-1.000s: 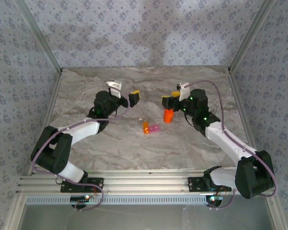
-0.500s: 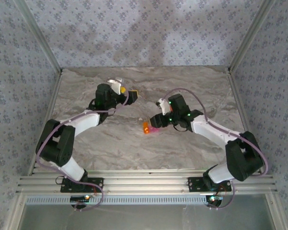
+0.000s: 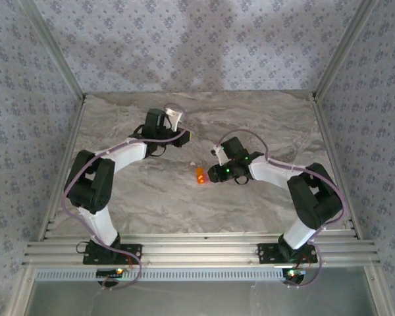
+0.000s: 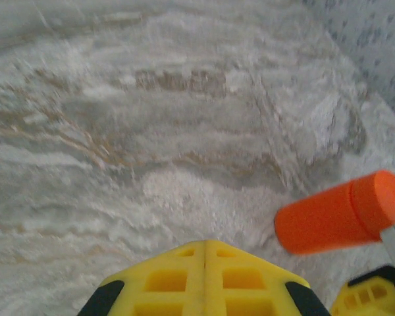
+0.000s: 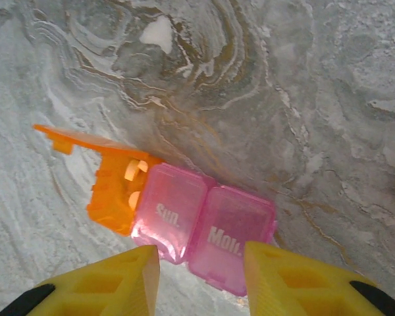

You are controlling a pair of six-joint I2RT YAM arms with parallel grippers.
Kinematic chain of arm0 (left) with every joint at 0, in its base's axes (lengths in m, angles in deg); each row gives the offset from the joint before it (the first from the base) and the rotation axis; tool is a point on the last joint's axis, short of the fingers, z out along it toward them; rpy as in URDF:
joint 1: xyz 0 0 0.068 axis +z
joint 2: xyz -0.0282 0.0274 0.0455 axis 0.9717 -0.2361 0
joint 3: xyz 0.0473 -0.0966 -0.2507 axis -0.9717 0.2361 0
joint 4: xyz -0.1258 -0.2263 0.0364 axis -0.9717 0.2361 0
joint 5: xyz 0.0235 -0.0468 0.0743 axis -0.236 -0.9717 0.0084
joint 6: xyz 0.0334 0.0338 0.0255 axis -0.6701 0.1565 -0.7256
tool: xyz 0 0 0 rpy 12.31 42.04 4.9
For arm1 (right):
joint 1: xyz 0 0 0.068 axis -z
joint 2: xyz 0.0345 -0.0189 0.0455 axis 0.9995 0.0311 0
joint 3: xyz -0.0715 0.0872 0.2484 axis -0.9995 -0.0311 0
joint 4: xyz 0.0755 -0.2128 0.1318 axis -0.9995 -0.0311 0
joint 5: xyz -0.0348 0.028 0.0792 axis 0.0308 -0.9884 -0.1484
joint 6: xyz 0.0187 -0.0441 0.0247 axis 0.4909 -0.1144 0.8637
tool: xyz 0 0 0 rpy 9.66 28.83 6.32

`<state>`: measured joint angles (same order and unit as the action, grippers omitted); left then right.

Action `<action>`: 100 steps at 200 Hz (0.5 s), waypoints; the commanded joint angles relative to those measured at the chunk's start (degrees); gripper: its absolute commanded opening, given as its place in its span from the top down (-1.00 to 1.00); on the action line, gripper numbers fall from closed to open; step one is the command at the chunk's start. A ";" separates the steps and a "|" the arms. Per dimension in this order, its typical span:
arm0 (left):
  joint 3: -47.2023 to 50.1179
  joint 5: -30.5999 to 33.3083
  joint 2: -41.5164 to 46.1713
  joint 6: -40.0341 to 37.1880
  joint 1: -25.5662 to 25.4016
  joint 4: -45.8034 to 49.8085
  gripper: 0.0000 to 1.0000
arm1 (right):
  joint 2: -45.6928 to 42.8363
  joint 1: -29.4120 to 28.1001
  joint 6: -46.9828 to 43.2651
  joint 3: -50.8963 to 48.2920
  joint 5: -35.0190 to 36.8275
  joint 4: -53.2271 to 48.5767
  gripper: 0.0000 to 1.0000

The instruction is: Sort the pills into containers

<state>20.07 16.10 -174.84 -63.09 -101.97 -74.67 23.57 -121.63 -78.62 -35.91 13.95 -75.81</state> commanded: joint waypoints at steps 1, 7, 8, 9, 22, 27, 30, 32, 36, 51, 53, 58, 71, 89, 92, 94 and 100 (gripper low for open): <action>-2.27 1.22 -1.08 -4.86 -2.08 7.89 1.00 | 0.83 0.02 0.78 1.53 2.32 -0.34 0.21; -2.27 1.34 -1.28 -5.12 -2.36 8.25 1.00 | 0.89 0.18 0.86 1.45 2.41 -0.08 0.21; -2.23 1.40 -1.30 -5.19 -2.43 8.31 1.00 | 0.93 0.14 0.89 1.47 2.43 -0.02 0.21; -2.21 1.42 -1.31 -5.27 -2.46 8.34 1.00 | 0.95 0.16 0.91 1.44 2.45 0.01 0.21; -1.80 1.71 -1.58 -5.67 -2.96 8.63 1.00 | 1.18 0.19 1.06 1.65 2.46 0.48 0.21; -1.55 1.80 -1.67 -5.65 -3.08 8.64 1.00 | 1.29 0.26 1.18 1.74 2.42 0.62 0.21; -1.37 1.78 -1.68 -5.69 -3.16 8.59 1.00 | 1.39 0.27 1.12 1.83 2.38 0.65 0.21; -1.28 1.79 -1.68 -5.76 -3.19 8.56 1.00 | 1.45 0.27 1.17 1.89 2.37 0.65 0.21; -1.02 1.79 -1.66 -5.79 -3.33 8.47 1.00 | 1.57 0.34 1.12 2.02 2.37 0.63 0.21; -0.50 1.89 -1.76 -5.95 -3.63 8.35 1.00 | 2.00 0.36 1.19 2.37 2.23 0.90 0.21; -0.44 1.91 -1.77 -5.89 -3.70 8.37 1.00 | 2.11 0.34 1.19 2.48 2.22 0.91 0.21; -0.24 1.88 -1.88 -5.99 -3.81 8.46 1.00 | 2.28 0.32 1.19 2.61 2.04 0.84 0.21; 0.09 2.06 -1.85 -6.01 -4.06 8.46 1.00 | 2.75 0.24 1.27 2.90 1.59 1.03 0.20; 0.60 2.19 -1.77 -5.91 -4.36 8.42 1.00 | 3.13 -0.09 0.99 3.11 1.45 1.17 0.19; 0.77 2.22 -1.79 -5.93 -4.39 8.38 1.00 | 3.26 -0.11 0.96 3.08 1.45 1.13 0.18; 0.79 2.21 -1.77 -5.96 -4.38 8.33 1.00 | 3.30 -0.13 0.89 3.01 1.53 1.12 0.18; 0.89 2.24 -1.68 -5.96 -4.56 8.32 1.00 | 3.55 -0.22 0.82 3.09 1.57 0.98 0.17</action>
<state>20.01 17.89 -176.09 -67.90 -105.73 -67.46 25.75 -121.58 -78.43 -34.25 15.26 -74.80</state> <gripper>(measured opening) 0.033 0.408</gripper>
